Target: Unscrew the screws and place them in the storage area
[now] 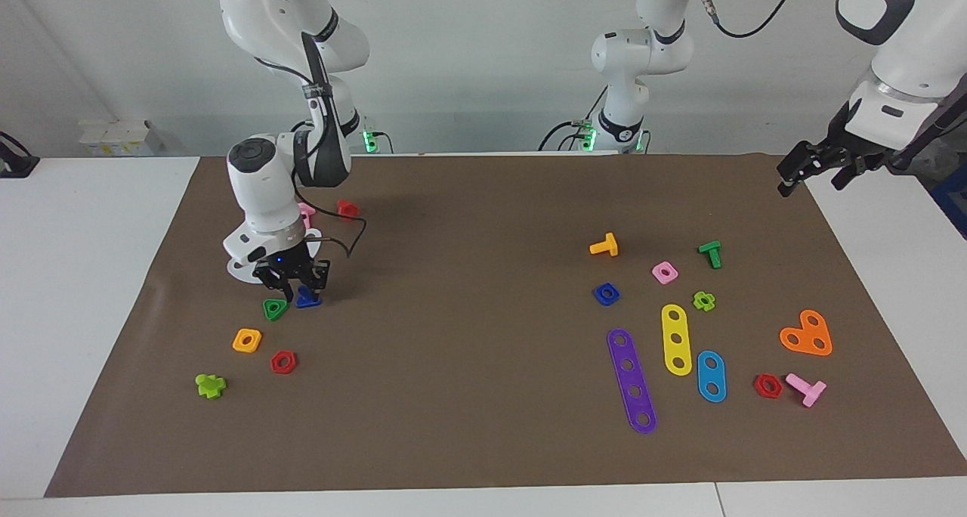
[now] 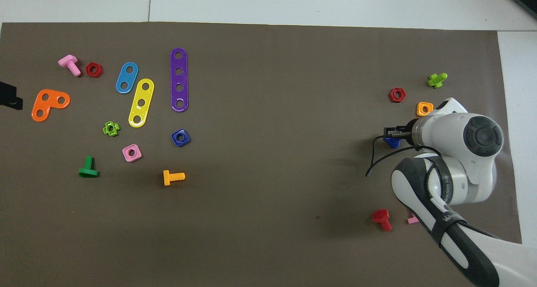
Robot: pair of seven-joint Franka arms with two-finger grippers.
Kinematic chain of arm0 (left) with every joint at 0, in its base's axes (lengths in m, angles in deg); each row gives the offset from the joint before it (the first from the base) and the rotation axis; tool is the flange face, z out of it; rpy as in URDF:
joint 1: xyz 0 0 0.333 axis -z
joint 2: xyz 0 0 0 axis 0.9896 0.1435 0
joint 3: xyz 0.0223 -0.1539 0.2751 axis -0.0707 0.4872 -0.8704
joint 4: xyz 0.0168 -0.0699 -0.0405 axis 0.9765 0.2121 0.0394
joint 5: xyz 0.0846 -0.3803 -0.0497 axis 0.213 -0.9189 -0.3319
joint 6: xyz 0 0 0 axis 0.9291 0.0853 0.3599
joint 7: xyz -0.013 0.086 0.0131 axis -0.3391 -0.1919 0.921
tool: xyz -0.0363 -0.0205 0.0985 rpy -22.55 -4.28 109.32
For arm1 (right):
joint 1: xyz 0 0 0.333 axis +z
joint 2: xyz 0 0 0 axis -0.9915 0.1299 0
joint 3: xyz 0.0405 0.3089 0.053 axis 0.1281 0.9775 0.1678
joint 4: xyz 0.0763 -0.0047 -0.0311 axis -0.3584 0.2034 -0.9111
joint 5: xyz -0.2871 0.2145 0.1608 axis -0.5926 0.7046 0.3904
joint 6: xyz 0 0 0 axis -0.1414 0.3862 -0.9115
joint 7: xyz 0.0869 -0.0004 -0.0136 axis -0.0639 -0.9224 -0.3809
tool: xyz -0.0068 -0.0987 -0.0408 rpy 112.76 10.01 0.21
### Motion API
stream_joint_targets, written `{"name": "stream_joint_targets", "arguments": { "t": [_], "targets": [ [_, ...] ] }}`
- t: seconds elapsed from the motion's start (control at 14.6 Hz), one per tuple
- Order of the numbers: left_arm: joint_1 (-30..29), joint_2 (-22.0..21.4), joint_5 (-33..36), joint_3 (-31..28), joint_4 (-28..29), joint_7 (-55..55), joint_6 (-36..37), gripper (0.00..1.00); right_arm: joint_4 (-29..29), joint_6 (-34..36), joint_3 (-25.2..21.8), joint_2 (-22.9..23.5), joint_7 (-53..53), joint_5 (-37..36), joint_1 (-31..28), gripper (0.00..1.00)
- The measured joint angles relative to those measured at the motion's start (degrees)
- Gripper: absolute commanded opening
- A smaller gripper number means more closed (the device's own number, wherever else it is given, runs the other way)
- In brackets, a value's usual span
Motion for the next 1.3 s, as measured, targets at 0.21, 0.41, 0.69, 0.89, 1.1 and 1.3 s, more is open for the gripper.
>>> {"name": "stream_joint_targets", "arguments": {
  "t": [0.21, 0.41, 0.69, 0.89, 1.1, 1.3],
  "targets": [
    [0.00, -0.01, 0.00, 0.07, 0.52, 0.04, -1.78, 1.00, -10.72, 17.05, -0.02, -1.15, 0.00, 0.02, -0.17, 1.00],
    [0.00, -0.01, 0.00, 0.09, 1.14, 0.14, -2.88, 1.00, -21.25, 32.15, -0.01, -3.44, 0.00, 0.04, -1.33, 1.00],
    [0.04, -0.03, -0.33, 0.62, 1.18, 2.05, -2.89, 1.00, -28.35, 47.41, -0.02, -7.56, -0.53, 0.06, -3.05, 1.00],
    [0.10, -0.05, -2.43, 1.01, 1.40, 2.18, -2.85, 1.00, -29.69, 56.00, 0.01, -10.36, -4.03, 0.06, -5.06, 1.00],
    [0.10, -0.41, -2.76, 1.04, 2.21, 2.24, -2.77, 1.00, -29.69, 57.21, -0.07, -10.89, -8.96, 0.12, -9.04, 1.00],
    [0.10, -0.92, -2.78, 1.04, 2.64, 2.27, -2.72, 1.00, -32.16, 58.75, 0.08, -10.93, -9.47, 0.14, -9.70, 1.00]
  ]
}}
